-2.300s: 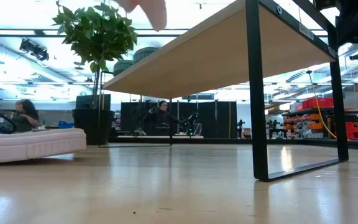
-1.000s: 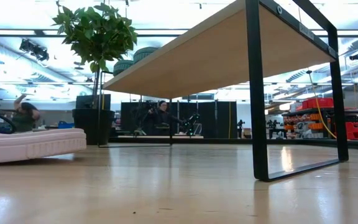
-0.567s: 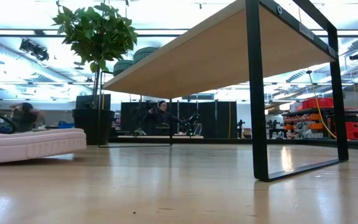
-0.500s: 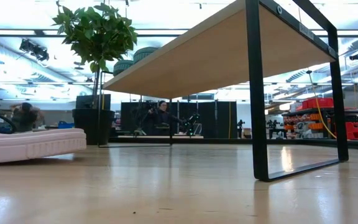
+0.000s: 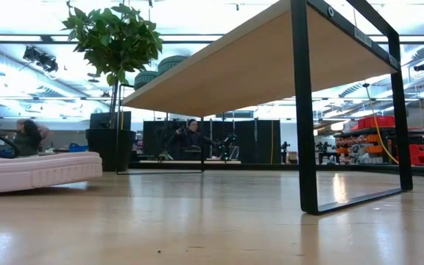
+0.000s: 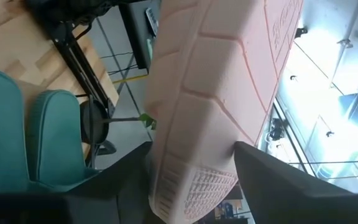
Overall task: Pick and place slides into the shelf
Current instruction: Put the right pink slide slipper on the shelf
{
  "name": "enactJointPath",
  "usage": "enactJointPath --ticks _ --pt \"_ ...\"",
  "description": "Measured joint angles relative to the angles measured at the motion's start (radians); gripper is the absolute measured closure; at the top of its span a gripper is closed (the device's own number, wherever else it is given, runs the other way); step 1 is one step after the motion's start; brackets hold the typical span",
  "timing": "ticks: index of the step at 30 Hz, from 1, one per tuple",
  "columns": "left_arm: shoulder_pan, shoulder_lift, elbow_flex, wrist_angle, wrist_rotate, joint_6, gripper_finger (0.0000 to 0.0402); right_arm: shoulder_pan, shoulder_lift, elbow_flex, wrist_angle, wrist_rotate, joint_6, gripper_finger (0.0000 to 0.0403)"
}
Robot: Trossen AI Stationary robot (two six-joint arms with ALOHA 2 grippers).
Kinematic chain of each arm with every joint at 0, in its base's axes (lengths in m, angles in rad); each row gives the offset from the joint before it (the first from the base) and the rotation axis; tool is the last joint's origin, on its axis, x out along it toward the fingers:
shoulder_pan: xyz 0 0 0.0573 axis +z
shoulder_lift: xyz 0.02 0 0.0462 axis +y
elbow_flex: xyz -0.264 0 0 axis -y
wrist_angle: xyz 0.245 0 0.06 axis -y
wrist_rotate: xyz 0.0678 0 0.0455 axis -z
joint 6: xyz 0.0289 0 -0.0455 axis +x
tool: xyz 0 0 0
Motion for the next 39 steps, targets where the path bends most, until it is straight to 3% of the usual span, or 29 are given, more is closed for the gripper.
enactJointPath --ticks 5,9,12,17,24,32,39 --pt "0.000 0.000 0.000 0.008 0.016 0.023 0.0328 0.000 0.000 0.000 0.007 0.002 0.006 0.0216" --pt "0.000 0.000 0.000 0.046 0.017 0.101 0.0322 0.004 -0.001 0.000 0.022 0.006 0.054 0.0295" --pt "0.000 0.000 0.000 0.080 0.029 0.166 0.0288 0.013 -0.003 0.000 0.027 0.009 0.092 0.0358" --pt "-0.001 0.000 0.000 0.122 0.033 0.288 0.0243 0.025 -0.007 0.000 0.023 0.027 0.179 0.0359" --pt "0.001 0.000 0.000 0.188 0.026 0.465 0.0221 0.026 -0.066 0.000 0.017 0.076 0.340 0.0359" --pt "0.002 0.000 -0.001 0.225 0.011 0.598 0.0214 0.043 -0.116 0.000 -0.022 0.131 0.359 0.0359" --pt "0.006 -0.002 -0.001 0.223 0.009 0.659 0.0151 0.081 -0.122 0.000 -0.042 0.191 0.370 0.0359"
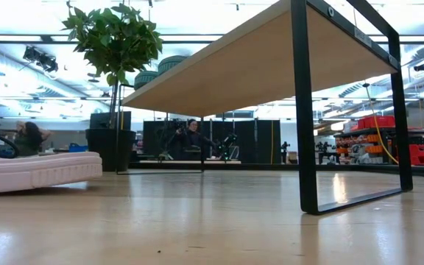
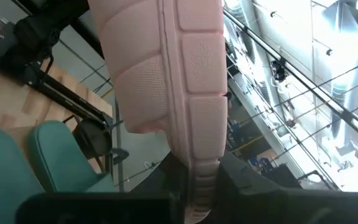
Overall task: Pick and place slides into the shelf
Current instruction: Put the right pink slide slipper on the shelf
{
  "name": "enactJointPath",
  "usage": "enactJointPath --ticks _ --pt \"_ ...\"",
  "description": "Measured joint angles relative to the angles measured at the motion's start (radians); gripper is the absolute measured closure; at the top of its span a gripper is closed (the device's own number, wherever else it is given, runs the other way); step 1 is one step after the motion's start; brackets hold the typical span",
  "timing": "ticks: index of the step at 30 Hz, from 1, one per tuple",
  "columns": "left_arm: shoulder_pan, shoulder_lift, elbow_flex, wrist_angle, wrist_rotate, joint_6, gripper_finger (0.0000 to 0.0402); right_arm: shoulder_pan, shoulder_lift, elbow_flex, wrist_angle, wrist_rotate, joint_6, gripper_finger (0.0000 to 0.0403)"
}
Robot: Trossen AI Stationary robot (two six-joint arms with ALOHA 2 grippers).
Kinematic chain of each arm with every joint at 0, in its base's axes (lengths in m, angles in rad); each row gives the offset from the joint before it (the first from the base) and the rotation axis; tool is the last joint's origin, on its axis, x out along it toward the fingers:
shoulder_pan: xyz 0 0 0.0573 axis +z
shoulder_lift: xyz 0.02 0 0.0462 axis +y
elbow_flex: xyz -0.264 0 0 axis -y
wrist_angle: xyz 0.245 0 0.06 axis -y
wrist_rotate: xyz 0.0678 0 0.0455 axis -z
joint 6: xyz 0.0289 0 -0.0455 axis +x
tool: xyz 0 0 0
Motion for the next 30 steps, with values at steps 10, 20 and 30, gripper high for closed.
enactJointPath --ticks 10,20,30 --pt "-0.020 -0.008 0.001 -0.012 -0.068 0.134 0.0114 0.065 -0.030 0.000 -0.116 0.094 0.283 0.0359" --pt "-0.019 -0.020 0.001 -0.180 -0.114 0.163 0.0146 0.087 -0.050 -0.001 -0.267 0.172 0.813 0.0359" --pt "-0.012 -0.029 0.000 -0.545 -0.121 0.104 0.0178 0.113 -0.044 -0.001 -0.422 0.280 1.596 0.0359"
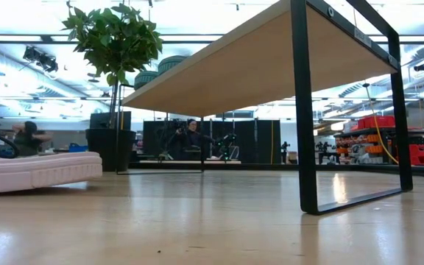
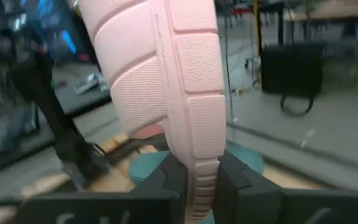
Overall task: Pick and place slides into the shelf
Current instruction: Put the right pink slide slipper on the shelf
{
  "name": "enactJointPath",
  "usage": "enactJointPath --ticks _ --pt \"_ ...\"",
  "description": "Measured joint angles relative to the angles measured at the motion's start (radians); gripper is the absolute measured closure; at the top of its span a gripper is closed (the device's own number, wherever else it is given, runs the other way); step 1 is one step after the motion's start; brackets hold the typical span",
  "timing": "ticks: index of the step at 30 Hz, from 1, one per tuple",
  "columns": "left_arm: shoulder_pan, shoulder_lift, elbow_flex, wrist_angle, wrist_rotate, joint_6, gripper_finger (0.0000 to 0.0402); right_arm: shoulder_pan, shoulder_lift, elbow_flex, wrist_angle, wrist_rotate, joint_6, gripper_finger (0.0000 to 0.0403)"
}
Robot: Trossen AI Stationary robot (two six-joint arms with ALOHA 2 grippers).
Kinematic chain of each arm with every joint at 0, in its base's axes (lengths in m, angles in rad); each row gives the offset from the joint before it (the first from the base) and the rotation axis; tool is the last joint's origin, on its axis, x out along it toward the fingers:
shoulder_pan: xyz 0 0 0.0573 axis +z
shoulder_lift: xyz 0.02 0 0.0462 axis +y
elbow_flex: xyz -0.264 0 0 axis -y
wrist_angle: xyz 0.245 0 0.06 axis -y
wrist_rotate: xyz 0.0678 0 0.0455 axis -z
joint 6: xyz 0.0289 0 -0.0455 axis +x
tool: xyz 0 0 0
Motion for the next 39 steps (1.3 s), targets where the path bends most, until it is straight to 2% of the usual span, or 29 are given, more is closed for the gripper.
enactJointPath --ticks 3,10,15,18,22,25,33,39 --pt "0.000 -0.011 0.000 -0.111 0.002 -0.021 0.0185 0.013 0.029 0.000 -0.001 0.049 0.222 0.0359" --pt "0.001 -0.014 0.000 -0.327 -0.005 -0.023 0.0199 0.080 0.166 0.000 0.020 0.256 0.635 0.0359" --pt "0.019 -0.015 0.000 -0.398 -0.004 -0.019 0.0205 0.144 0.305 0.000 0.168 0.395 0.816 0.0359" --pt "0.037 -0.016 0.000 -0.406 -0.004 -0.005 0.0204 0.171 0.381 0.000 0.335 0.426 0.822 0.0359" --pt "0.045 -0.016 0.000 -0.406 -0.003 0.013 0.0201 0.189 0.451 0.000 0.562 0.428 0.722 0.0359" --pt "0.045 -0.016 0.000 -0.407 -0.001 0.015 0.0203 0.205 0.468 0.000 0.655 0.430 0.659 0.0359" --pt "0.045 -0.016 0.000 -0.389 -0.001 0.003 0.0214 0.235 0.453 0.001 0.673 0.429 0.649 0.0359" --pt "0.051 -0.015 0.000 -0.246 0.001 -0.069 0.0209 0.214 0.451 0.001 0.672 0.421 0.671 0.0360"
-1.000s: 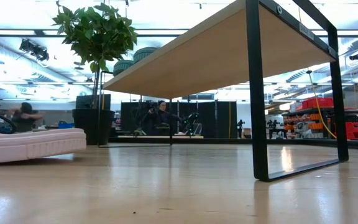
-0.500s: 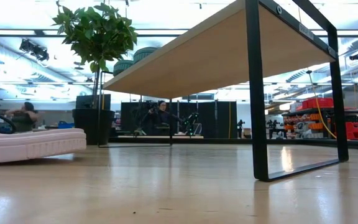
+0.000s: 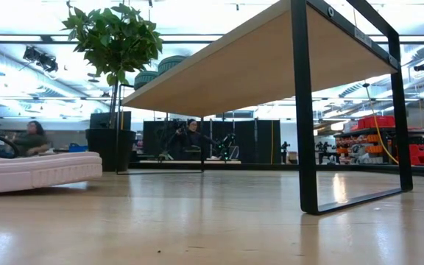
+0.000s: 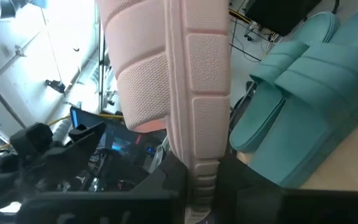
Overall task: Pick and place slides into the shelf
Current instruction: Put the right pink slide slipper on the shelf
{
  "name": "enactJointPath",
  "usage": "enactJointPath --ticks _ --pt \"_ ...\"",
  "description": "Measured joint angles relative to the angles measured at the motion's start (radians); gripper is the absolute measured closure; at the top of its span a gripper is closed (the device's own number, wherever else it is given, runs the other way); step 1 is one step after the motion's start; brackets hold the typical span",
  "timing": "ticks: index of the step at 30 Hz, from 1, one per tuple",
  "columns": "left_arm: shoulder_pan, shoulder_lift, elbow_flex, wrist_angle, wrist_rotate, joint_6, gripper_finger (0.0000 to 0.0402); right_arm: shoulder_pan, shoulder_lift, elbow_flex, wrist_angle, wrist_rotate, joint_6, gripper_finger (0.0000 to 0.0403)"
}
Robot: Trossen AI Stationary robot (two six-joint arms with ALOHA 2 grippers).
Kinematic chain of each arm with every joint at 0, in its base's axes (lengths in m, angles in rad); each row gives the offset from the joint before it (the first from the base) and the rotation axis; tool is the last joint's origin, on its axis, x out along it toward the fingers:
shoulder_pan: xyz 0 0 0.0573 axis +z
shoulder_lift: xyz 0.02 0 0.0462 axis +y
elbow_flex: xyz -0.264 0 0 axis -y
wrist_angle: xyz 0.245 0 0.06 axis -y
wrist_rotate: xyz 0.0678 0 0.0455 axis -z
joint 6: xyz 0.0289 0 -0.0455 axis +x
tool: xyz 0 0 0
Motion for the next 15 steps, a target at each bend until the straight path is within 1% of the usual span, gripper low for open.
enactJointPath --ticks 3,6,8,11,15 --pt "0.012 0.008 0.000 0.077 -0.001 0.003 0.0204 -0.017 0.000 0.000 0.000 -0.031 -0.007 0.0360" --pt "0.029 0.020 0.000 0.090 0.011 0.004 0.0199 -0.026 0.000 0.000 0.000 -0.054 -0.024 0.0360" --pt "0.044 0.029 0.000 0.084 0.031 0.002 0.0198 -0.027 0.000 0.000 0.000 -0.045 -0.006 0.0360" --pt "0.060 0.043 0.000 0.077 0.069 0.002 0.0199 -0.014 0.003 0.000 -0.001 -0.003 0.032 0.0360" --pt "0.073 0.048 0.000 0.076 0.078 0.002 0.0204 0.014 0.003 0.000 -0.030 -0.006 0.102 0.0360"
